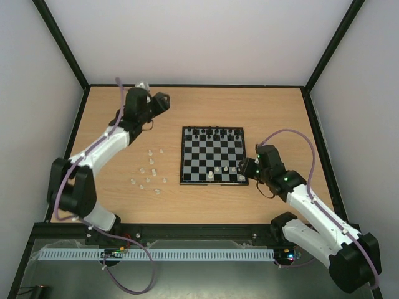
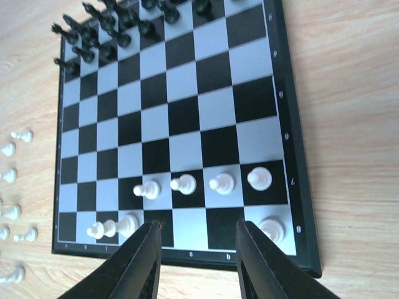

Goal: Set up the chess pieces on the board
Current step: Adjust the chessboard at the center of the board.

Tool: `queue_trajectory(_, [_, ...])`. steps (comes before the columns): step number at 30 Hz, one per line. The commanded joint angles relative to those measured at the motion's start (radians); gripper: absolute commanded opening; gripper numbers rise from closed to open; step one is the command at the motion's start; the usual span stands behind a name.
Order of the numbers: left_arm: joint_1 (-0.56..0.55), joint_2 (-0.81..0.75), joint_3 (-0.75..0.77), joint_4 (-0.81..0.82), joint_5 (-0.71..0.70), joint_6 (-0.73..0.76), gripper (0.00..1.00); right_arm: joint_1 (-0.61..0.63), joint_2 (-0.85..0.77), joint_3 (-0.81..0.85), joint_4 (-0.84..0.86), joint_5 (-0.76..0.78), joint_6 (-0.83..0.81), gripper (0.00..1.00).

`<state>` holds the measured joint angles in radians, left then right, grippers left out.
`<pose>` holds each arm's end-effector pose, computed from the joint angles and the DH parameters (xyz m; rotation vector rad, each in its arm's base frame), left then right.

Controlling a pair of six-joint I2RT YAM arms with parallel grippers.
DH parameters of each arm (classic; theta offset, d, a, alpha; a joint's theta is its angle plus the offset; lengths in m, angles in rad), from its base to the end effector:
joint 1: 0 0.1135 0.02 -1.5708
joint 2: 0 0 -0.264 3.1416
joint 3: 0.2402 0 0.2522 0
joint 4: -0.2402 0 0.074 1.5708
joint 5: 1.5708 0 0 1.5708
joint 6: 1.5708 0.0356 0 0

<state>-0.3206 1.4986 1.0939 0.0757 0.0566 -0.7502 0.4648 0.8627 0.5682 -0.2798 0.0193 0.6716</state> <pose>0.3348 -0.1133 0.3001 -0.3821 1.9393 -0.7693 0.1721 0.0855 0.2408 0.2402 2.2015 0.6303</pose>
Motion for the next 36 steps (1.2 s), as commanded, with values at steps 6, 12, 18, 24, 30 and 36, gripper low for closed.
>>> queue_trajectory(6, [-0.009,0.348,0.325,-0.048,0.132,0.036,0.59,0.000,-0.028,-0.140,0.097,-0.129,0.134,0.27])
queue_trajectory(12, [-0.014,0.486,0.435,-0.069,0.157,0.057,0.48,0.022,-0.038,-0.186,0.134,-0.168,0.170,0.24])
queue_trajectory(18, [-0.012,0.581,0.531,-0.103,0.152,0.082,0.37,0.105,-0.012,-0.215,0.173,-0.124,0.223,0.22])
queue_trajectory(24, [-0.010,0.676,0.639,-0.148,0.159,0.097,0.29,0.168,0.030,-0.218,0.194,-0.089,0.251,0.22])
queue_trajectory(30, [-0.001,0.760,0.742,-0.187,0.179,0.112,0.25,0.185,0.055,-0.237,0.211,-0.074,0.266,0.22])
queue_trajectory(36, [-0.001,0.812,0.783,-0.208,0.214,0.118,0.30,0.192,0.111,-0.253,0.261,-0.049,0.272,0.22])
